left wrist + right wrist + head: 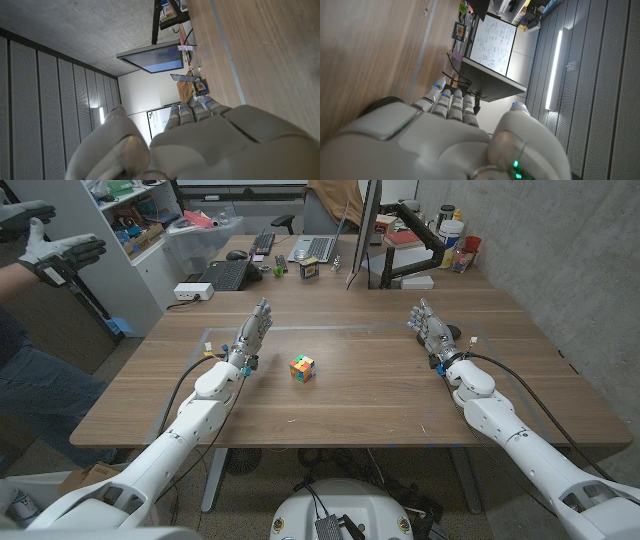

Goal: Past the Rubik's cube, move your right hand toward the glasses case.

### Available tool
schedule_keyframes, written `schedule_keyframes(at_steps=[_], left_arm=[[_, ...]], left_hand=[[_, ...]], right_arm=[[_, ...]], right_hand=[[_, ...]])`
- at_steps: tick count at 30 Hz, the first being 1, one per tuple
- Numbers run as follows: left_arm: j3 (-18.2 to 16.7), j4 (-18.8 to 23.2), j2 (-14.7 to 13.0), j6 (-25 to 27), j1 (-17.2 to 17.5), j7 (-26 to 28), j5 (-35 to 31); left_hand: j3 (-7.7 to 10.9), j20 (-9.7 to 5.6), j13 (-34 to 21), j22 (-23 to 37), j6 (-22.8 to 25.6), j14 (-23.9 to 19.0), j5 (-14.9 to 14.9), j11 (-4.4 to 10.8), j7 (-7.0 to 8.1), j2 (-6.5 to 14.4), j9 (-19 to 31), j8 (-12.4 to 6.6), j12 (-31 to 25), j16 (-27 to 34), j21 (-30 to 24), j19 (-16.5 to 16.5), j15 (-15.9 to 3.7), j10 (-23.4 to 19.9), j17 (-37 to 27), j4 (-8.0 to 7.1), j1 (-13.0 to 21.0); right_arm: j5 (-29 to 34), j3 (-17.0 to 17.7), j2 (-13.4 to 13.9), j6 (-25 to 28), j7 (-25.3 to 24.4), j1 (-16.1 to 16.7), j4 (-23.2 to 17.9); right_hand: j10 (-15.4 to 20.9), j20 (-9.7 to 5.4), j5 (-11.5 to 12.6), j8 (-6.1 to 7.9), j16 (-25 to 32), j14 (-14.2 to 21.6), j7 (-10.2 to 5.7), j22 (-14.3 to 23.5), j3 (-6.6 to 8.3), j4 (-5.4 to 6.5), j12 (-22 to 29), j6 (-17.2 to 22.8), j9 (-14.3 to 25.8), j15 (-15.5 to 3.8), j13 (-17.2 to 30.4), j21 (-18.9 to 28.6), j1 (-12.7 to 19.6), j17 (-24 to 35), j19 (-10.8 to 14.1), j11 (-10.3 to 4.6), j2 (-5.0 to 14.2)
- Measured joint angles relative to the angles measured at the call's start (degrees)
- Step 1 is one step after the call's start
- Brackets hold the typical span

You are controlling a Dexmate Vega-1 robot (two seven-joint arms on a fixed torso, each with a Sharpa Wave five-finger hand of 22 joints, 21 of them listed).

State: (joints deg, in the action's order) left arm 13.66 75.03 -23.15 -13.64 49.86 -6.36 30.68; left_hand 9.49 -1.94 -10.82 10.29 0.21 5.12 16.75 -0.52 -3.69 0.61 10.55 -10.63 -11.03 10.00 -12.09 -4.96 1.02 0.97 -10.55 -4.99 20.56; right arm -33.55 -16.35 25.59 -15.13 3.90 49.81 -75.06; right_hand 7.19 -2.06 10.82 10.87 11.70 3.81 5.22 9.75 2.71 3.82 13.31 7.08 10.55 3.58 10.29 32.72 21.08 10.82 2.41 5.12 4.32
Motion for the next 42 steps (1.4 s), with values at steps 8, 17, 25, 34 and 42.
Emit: schedule_keyframes(at_steps=[8, 17, 25, 34, 42], left_arm=[[-9.9, 0.7, 8.7, 3.4, 1.0, -6.1, -9.3], [-19.3, 1.6, 17.3, 6.2, 1.3, -12.5, -19.1], [-24.1, 1.8, 21.7, 7.4, 0.8, -16.2, -24.3], [-27.1, 1.7, 24.4, 8.0, 0.1, -18.9, -27.9], [-29.0, 1.5, 26.0, 8.4, -0.4, -20.5, -29.8]], left_hand=[[0.00, 0.00, 0.0, 0.0, 0.0, 0.0, 0.0, 0.00, 0.00, 0.2, 0.0, 0.00, 0.0, 0.0, 0.0, 0.0, -0.01, 0.0, 0.0, 0.00, 0.2], [0.00, -0.21, 0.0, 0.0, 0.0, 0.4, 0.0, 0.00, 0.01, 0.2, 0.0, 0.00, 0.0, 0.0, 0.0, -0.2, 0.00, 0.0, 0.0, 0.00, 0.2], [0.00, 0.11, 0.0, 0.0, 0.0, 0.4, 0.0, 0.00, 0.01, 0.5, 0.0, 0.00, 0.0, 0.0, 0.0, -0.5, 0.00, 0.0, 0.0, 0.00, 0.4], [-0.01, -0.09, 0.0, 0.0, 0.0, 0.4, 0.0, 0.01, 0.01, 0.5, 0.0, 0.00, -0.2, 0.0, 0.0, -0.7, 0.00, 0.0, 0.0, 0.01, 0.4], [-0.01, -0.09, 0.0, 0.0, 0.0, 0.4, 0.0, 0.11, 0.01, 0.7, 0.0, 0.00, -0.2, 0.0, 0.0, -0.7, 0.00, 0.1, 0.0, 0.01, 0.7]], right_arm=[[5.7, 6.1, -5.0, 2.6, 3.6, 1.3, -0.6], [12.4, 13.1, -11.2, 4.7, 8.2, 2.0, -0.8], [16.4, 16.8, -14.7, 5.6, 10.7, 2.1, -0.8], [19.4, 19.5, -17.3, 5.9, 12.6, 2.0, -0.8], [21.4, 20.9, -18.7, 5.5, 14.1, 1.8, -0.8]], right_hand=[[0.0, 0.00, 0.0, 0.00, 0.0, 0.0, 0.20, 0.0, 0.00, 0.00, 0.0, 0.2, 0.0, 0.00, 0.0, 0.0, 0.0, 0.0, 0.0, 0.00, 0.00], [0.5, 0.00, 0.0, 0.00, 0.0, 0.0, 0.20, 0.0, 0.00, -0.01, 0.0, 0.2, 0.0, -0.01, 0.0, -0.1, 0.0, 0.0, 0.0, -0.08, 0.00], [0.6, 0.01, 0.0, 0.00, 0.0, 0.0, 0.06, 0.0, 0.00, -0.01, 0.0, 0.3, 0.0, -0.01, 0.0, -0.3, 0.0, 0.0, 0.0, -0.01, 0.00], [0.6, 0.01, 0.0, 0.00, 0.0, 0.2, -0.12, 0.0, 0.00, -0.01, 0.0, 0.5, 0.0, -0.22, 0.0, -0.8, 0.0, 0.0, 0.0, -0.01, 0.00], [0.9, 0.01, 0.0, 0.00, 0.0, 0.2, -0.13, 0.0, 0.00, -0.01, 0.0, 0.5, 0.0, -0.22, 0.0, -0.8, 0.0, 0.0, 0.0, -0.31, 0.00]])
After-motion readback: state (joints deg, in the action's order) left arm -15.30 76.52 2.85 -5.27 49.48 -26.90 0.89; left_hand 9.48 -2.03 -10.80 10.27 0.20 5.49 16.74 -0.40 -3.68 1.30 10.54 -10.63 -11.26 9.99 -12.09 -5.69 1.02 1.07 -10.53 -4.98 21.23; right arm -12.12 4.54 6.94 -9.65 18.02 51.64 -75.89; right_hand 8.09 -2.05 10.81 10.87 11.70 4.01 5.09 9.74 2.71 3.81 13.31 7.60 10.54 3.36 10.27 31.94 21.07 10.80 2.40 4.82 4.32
